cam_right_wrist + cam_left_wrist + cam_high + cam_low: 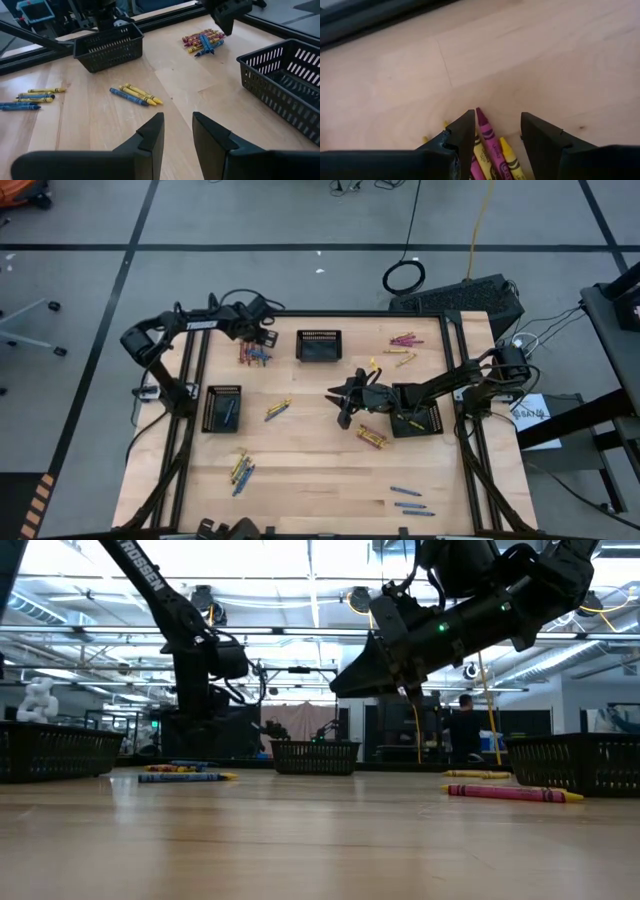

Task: Sort crayons
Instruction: Put the red crayon into the top black bin

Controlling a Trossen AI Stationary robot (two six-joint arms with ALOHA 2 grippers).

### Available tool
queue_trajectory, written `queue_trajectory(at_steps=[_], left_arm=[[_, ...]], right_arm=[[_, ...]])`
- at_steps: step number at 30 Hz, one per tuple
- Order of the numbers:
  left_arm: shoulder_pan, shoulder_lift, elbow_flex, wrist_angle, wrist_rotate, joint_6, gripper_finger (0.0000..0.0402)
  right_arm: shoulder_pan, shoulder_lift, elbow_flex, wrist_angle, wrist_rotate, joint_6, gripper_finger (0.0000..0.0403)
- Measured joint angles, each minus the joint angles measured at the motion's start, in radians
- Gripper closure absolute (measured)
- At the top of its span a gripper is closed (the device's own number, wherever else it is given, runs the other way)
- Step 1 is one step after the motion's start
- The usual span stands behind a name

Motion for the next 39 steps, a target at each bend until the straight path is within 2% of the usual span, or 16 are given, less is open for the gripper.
queue_trajectory(at_steps=[12,21,25,39], left_arm=[[0.0,0.032,0.0,0.004,-0.004,-0.006,0.0251],[0.001,0.032,0.0,0.002,-0.007,-0.005,0.0317],[0.001,0.032,0.0,0.002,-0.007,-0.001,0.0334],[0.001,0.032,0.0,-0.023,0.016,0.02,0.0338]], right_arm=[[0.0,0.0,0.0,0.023,0.0,0.0,0.0316],[0.0,0.0,0.0,0.023,0.0,0.0,0.0316],[0.0,0.0,0.0,0.023,0.0,0.0,0.0316],[0.0,0.0,0.0,0.023,0.0,0.0,0.0316]])
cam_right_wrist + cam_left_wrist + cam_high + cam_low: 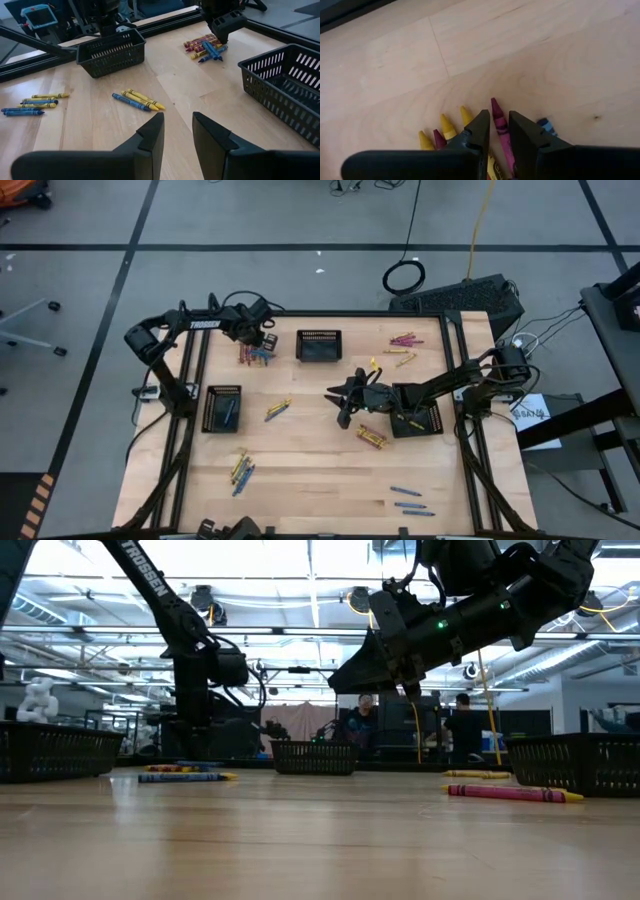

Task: Sort crayons
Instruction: Put the red crayon into the top black bin

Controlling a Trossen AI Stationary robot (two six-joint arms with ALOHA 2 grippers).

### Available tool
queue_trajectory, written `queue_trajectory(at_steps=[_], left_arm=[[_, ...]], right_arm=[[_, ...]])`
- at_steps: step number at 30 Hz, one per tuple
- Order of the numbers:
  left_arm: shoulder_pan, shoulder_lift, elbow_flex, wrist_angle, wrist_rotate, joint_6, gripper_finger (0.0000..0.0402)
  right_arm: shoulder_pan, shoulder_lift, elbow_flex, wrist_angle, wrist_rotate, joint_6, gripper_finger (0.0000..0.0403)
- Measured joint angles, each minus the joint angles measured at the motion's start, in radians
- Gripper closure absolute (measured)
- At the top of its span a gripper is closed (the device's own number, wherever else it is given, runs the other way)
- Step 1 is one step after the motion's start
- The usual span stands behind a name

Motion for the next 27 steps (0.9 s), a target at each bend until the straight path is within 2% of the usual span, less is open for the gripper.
queue_trajectory(at_steps=[13,19,27], left_arm=[[-0.001,0.044,0.005,0.01,0.009,0.0,0.0338],[-0.001,0.048,0.009,0.021,0.013,0.011,0.0339],[-0.001,0.048,0.008,0.016,0.012,0.055,0.0387]], right_arm=[[0.007,0.0,0.0,0.001,0.0,-0.001,0.0316],[0.033,-0.011,-0.001,0.013,0.0,-0.052,0.0316],[0.06,-0.12,-0.001,-0.067,0.0,-0.114,0.0316]])
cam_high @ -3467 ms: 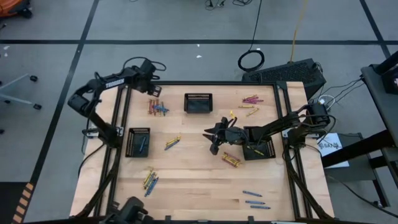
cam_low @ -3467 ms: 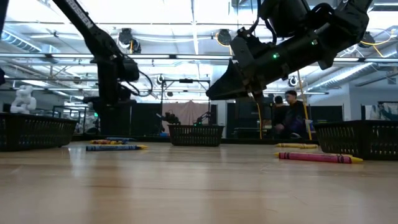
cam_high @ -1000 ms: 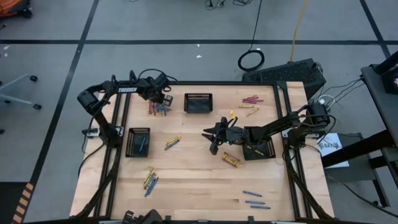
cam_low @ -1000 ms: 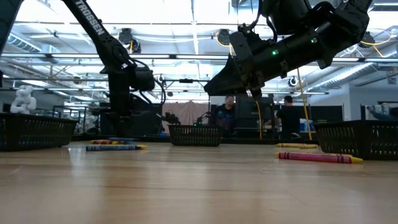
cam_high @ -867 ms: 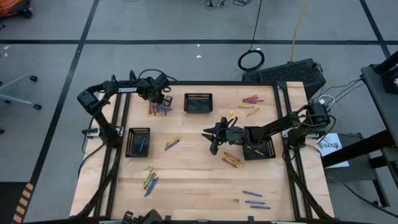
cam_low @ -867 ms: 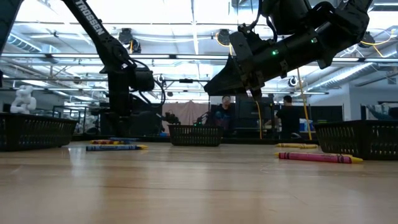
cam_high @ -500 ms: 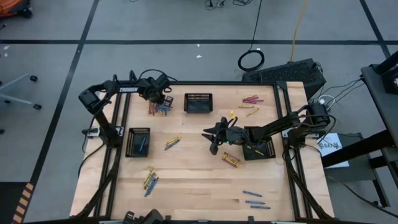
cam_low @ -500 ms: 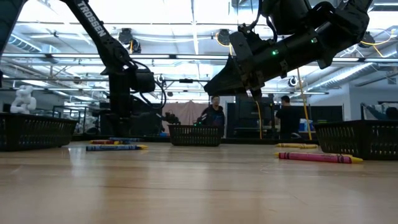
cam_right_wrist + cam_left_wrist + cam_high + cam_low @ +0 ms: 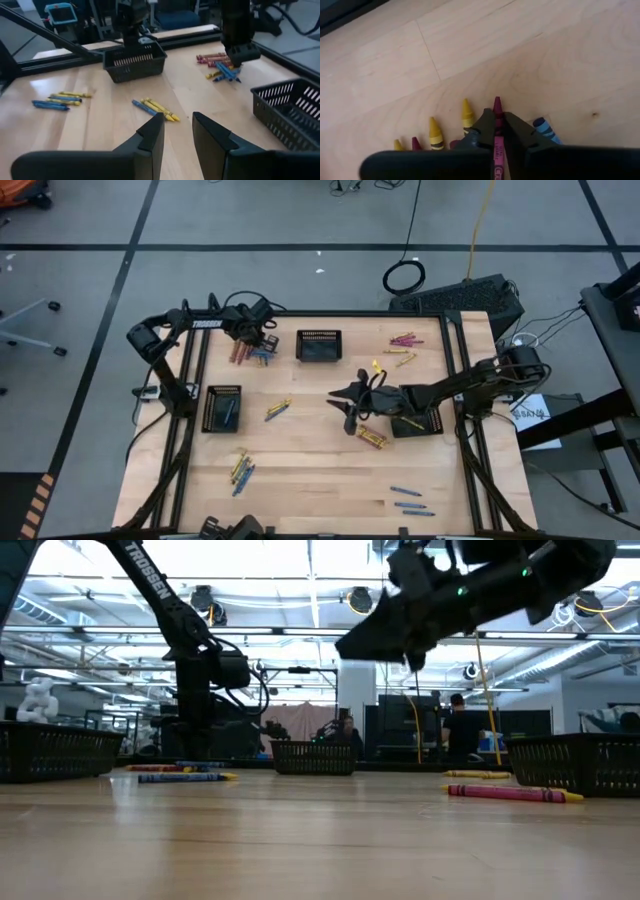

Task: Sort crayons
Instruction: Put the red crayon into the top black bin

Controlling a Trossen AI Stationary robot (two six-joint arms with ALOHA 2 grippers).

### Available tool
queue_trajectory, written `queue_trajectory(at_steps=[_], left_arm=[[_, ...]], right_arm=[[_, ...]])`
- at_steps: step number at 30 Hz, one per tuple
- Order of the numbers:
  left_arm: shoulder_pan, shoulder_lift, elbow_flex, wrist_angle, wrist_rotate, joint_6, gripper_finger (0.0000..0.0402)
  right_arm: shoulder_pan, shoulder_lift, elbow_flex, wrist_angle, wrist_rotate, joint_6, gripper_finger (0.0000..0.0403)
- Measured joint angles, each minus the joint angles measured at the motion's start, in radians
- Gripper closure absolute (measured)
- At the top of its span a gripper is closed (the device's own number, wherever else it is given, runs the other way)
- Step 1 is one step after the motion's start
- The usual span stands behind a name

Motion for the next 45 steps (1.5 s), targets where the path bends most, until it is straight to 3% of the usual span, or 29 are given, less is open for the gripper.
queue_trajectory(at_steps=[12,31,34,40,45], left_arm=[[0.002,-0.106,-0.004,0.005,-0.001,0.058,0.0394],[-0.011,-0.331,0.0,0.007,0.125,0.282,0.0393],[-0.033,-0.331,0.047,0.03,0.161,0.333,0.0393],[-0.094,-0.285,0.214,0.036,0.265,0.398,0.0393],[-0.16,-0.203,0.329,0.043,0.3,0.503,0.0393]], right_arm=[[0.012,-0.06,0.0,-0.108,0.002,0.008,0.0316],[0.059,-0.054,0.0,-0.285,0.008,0.066,0.0316],[0.075,-0.054,0.0,-0.357,0.027,0.097,0.0316],[0.114,-0.071,0.0,-0.44,0.188,0.114,0.0316],[0.131,-0.159,0.0,-0.524,0.194,0.114,0.0316]])
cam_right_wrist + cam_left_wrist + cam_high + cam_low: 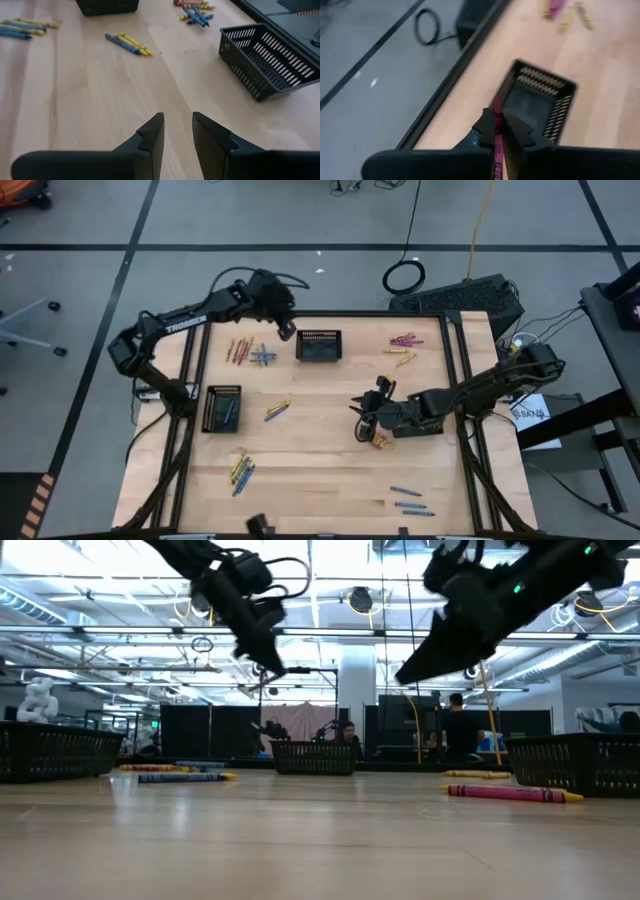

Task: Sort crayons
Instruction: Put the red crayon into the top black bin, then put the yellow crayon into the bottom right black bin

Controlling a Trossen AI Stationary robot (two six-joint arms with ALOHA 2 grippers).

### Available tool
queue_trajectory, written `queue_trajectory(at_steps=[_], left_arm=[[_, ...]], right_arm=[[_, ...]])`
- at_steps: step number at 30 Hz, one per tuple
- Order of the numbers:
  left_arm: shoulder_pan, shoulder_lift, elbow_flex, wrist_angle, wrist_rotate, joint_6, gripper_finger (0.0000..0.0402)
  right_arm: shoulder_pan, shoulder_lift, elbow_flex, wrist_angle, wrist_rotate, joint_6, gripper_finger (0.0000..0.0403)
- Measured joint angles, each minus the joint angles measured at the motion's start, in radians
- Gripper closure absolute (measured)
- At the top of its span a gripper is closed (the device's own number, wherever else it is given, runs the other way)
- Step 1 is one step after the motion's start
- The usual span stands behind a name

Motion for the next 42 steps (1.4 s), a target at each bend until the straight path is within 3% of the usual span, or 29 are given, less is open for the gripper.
queue_trajectory(at_steps=[4,9,13,18,25,33,39,42], left_arm=[[-0.058,0.092,0.051,0.056,0.009,0.098,0.0393],[-0.103,0.234,0.122,0.085,0.006,0.196,0.0393],[-0.118,0.333,0.181,0.099,0.0,0.236,0.0393],[-0.13,0.421,0.217,0.095,-0.006,0.292,0.0393],[-0.141,0.466,0.218,0.088,-0.007,0.362,0.0393],[-0.158,0.467,0.218,0.071,-0.084,0.359,0.0391],[-0.158,0.467,0.218,0.05,-0.088,0.333,0.0339],[-0.159,0.462,0.218,0.061,-0.151,0.33,0.0306]], right_arm=[[0.02,-0.112,0.0,-0.103,0.015,0.001,0.0316],[0.055,-0.224,0.0,-0.208,0.128,0.026,0.0316],[0.071,-0.249,0.0,-0.241,0.205,0.061,0.0316],[0.078,-0.239,0.0,-0.241,0.208,0.064,0.0316],[0.078,-0.237,0.0,-0.242,0.208,0.07,0.0316],[0.078,-0.238,0.0,-0.241,0.208,0.072,0.0316],[0.077,-0.238,0.0,-0.242,0.205,0.072,0.0316],[0.076,-0.238,0.0,-0.266,0.205,0.072,0.0316]])
